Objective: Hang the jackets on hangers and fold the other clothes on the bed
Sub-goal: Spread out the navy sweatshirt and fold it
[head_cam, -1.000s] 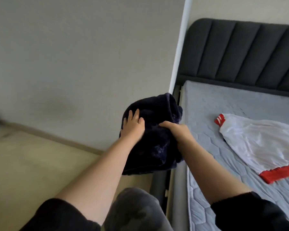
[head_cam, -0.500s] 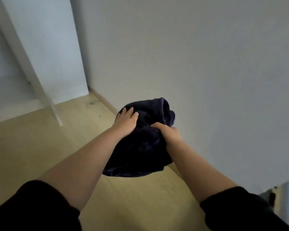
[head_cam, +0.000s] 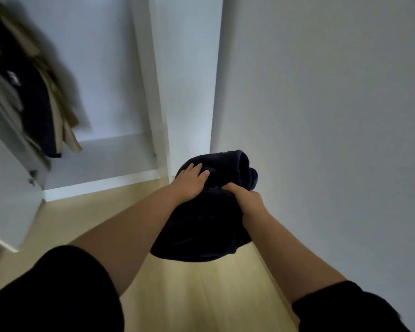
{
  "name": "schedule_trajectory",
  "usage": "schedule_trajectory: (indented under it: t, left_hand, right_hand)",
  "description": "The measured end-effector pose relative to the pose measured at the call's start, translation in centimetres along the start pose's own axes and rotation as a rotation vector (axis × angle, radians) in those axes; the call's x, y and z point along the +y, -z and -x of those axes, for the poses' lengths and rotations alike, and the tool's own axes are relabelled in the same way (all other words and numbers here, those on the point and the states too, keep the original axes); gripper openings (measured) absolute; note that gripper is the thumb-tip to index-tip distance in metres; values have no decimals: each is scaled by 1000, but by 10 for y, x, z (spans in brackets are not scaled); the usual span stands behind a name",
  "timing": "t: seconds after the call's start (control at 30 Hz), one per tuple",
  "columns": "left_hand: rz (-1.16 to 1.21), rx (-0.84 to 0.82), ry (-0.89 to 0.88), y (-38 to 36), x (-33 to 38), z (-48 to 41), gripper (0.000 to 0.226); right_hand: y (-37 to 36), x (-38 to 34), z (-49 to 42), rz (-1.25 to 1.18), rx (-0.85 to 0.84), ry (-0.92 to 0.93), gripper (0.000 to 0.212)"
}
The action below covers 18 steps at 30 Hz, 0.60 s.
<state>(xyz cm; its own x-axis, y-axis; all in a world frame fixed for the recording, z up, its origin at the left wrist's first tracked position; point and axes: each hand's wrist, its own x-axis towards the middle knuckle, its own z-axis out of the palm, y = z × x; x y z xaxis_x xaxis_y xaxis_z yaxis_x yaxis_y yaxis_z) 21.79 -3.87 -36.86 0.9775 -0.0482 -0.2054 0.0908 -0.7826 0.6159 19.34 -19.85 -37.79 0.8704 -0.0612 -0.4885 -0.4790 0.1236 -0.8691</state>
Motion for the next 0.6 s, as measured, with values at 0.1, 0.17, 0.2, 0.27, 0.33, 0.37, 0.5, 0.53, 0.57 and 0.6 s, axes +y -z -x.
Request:
schedule_trajectory:
  t: [0.1,0.17,0.2,0.27,0.33,0.37,0.5,0.53,0.57,0.6]
  left_hand:
    - [-3,59,14,97,21,22,55]
    - [-10,113,32,158,34,36,55]
    - [-7,142,41,186,39,43,55]
    - [1,191,50,240,45,59,55]
    - [-12,224,46,289,44,74,56]
    - [-29,234,44,312,41,80,57]
    - [-92,318,3,389,28,98,57]
    - [-94,370,-20,403,25,102,55]
    - [-87,421,-44,416,22,105,54]
    - [-74,464,-64,429,19,107,52]
  right_hand:
    - [-49,-81,38,37,-86,40,47]
    - [-83,-129,62,49,-124,71,49]
    - [-100,-151,74,52,-142,83,49]
    - [-135,-188,96,60,-186,100,51]
    - [-168,-218,115,73,-220,126,52]
    - [-184,-231,123,72,-234,147,51]
    - [-241,-275,148,47,-264,251,43]
    - [-254,-284,152,38,-272,282,39]
    - [-266,-292,156,31,-279,314,34]
    - [-278,-300,159,28,-288,346,30]
